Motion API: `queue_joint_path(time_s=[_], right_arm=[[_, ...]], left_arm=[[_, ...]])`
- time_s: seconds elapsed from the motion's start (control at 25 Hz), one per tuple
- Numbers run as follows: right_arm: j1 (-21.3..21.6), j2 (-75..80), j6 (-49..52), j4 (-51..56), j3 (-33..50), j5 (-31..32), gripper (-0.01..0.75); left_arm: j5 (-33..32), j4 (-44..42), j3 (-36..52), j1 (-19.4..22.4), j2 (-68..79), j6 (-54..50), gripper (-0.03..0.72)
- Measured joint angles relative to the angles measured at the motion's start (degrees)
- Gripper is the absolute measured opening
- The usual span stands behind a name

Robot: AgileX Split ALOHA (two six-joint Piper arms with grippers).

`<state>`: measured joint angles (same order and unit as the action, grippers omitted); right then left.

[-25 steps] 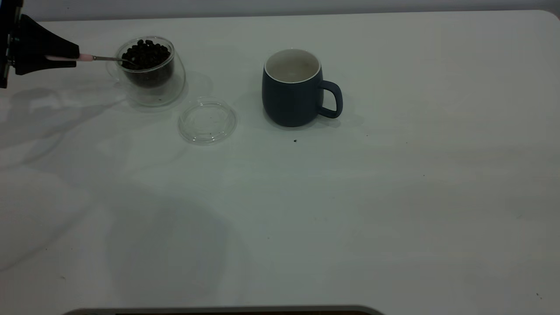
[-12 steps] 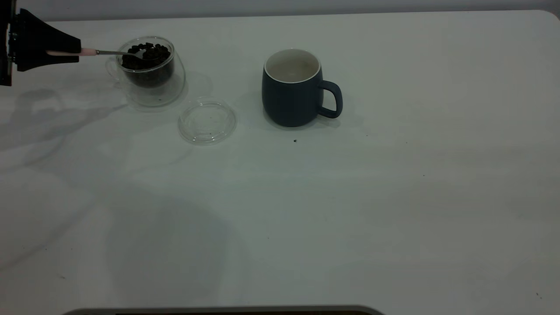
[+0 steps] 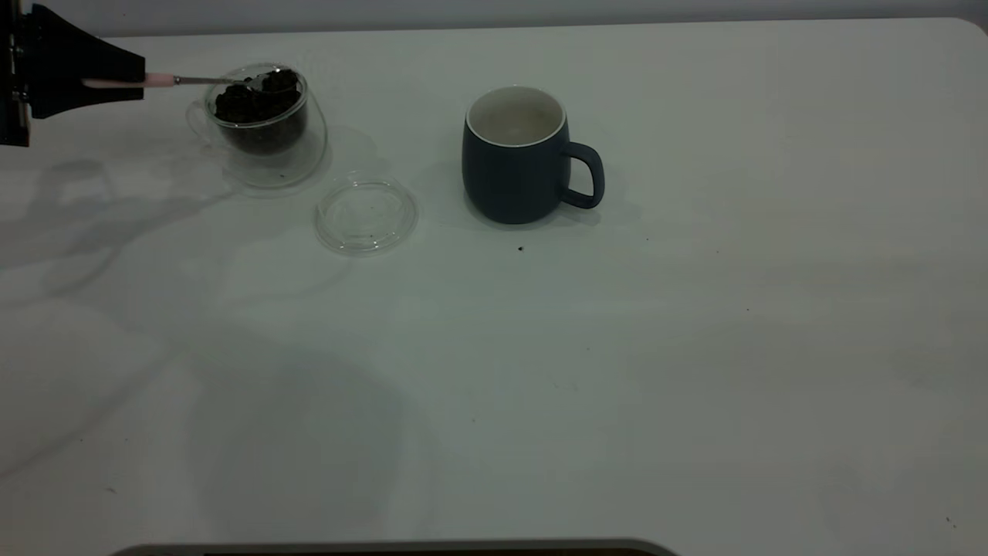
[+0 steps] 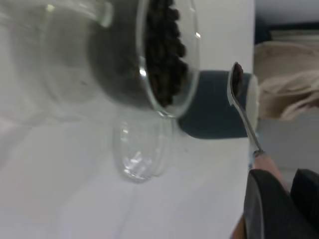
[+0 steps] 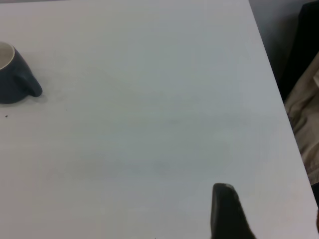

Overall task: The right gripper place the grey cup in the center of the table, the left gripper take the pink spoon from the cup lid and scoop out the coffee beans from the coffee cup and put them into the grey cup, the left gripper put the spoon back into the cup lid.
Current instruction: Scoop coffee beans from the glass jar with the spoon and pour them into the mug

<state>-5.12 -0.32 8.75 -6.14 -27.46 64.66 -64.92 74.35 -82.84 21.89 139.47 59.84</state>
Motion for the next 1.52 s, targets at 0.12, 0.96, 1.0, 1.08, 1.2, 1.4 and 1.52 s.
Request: queue_joint_path(time_s=[0.12, 0.96, 1.0, 1.08, 1.2, 1.4, 1.52], right_arm=[[0.0, 0.0, 0.0, 0.0, 0.0, 0.0, 0.457], [0.0, 0.0, 0.0, 0.0, 0.0, 0.0, 0.457], [0.0, 0.0, 0.0, 0.0, 0.0, 0.0, 0.457], [0.0, 0.0, 0.0, 0.0, 0.0, 0.0, 0.457], [0.0, 0.0, 0.0, 0.0, 0.0, 0.0, 0.457], [0.0, 0.0, 0.0, 0.0, 0.0, 0.0, 0.457], [0.0, 0.0, 0.0, 0.0, 0.0, 0.0, 0.457]], left_arm=[[-0.5, 0.1, 0.0, 0.0, 0.0, 0.0, 0.127], [-0.4, 7.3, 0.0, -14.5, 0.0, 2.3, 0.127], [0.0, 7.3, 0.0, -15.4, 0.0, 2.5, 0.127], [1.4, 7.4, 0.0, -17.0, 0.0, 2.9, 0.127], [3.9, 7.5, 0.0, -19.5, 0.0, 4.0, 0.127], [9.1, 7.7, 0.0, -22.9, 0.0, 6.6, 0.127], [11.7, 8.1, 0.0, -24.1, 0.0, 8.9, 0.127]])
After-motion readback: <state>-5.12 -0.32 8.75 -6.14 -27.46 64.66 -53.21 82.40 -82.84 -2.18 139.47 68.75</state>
